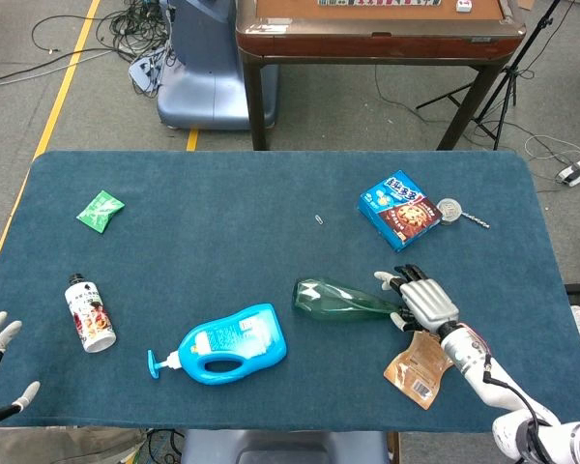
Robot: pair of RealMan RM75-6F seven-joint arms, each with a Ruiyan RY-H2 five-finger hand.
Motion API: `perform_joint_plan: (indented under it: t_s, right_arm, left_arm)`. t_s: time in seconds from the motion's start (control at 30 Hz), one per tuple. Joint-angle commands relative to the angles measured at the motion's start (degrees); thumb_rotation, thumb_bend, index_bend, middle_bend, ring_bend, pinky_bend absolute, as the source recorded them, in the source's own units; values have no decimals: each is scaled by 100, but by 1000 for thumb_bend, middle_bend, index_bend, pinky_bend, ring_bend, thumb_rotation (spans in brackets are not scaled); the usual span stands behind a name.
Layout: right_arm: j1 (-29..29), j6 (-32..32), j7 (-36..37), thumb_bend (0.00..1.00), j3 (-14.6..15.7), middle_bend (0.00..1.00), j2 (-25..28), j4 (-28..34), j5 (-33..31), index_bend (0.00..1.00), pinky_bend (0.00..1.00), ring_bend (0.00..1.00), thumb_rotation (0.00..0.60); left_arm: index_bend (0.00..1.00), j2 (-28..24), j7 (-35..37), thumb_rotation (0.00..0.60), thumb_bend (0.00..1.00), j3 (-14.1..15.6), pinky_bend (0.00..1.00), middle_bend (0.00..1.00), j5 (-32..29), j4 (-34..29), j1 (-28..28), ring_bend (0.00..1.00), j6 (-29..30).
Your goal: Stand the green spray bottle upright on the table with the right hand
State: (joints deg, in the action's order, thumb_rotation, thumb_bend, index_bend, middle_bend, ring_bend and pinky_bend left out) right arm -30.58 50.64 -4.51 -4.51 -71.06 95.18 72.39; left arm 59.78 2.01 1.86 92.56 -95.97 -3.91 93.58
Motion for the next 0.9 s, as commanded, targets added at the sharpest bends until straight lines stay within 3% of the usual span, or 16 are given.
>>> perform_joint_plan:
  t_s: [0.03,0.13,0.3,0.53,0.7,0.9]
  right_arm:
    - [29,284,-134,261,2,222,173,333,457,124,51,60,600]
    - [-142,380,-447,184,-25,216,175,596,937,124,51,61,600]
    - [-472,357,-1391,66,-216,209,-255,537,966,124,51,60,600]
    - [-1073,133,-2700,36,-556,170,-1241,177,237,124,51,59,600]
    - [-1438,71,-3708,0,-623,126,-1779,-47,-337,83,51,33,600]
    - [-1687,168,-4352,0,-603,85,-2174,-27,-995,1,51,2,600]
  left_arm:
    - [96,0,-1,600,255,2,0,0,5,-1,-4,0,7]
    - [96,-8,15,600,255,9,0,0,-2,5,-38,0,52]
    - [96,-17,72,600,255,18,0,0,-10,37,-93,0,125]
    - [96,-2,188,600,255,35,0,0,-34,140,-173,0,210]
    - [96,2,308,600,255,35,0,0,-96,246,-251,0,285]
    - [96,42,411,600,256,45,0,0,-153,369,-305,0,288]
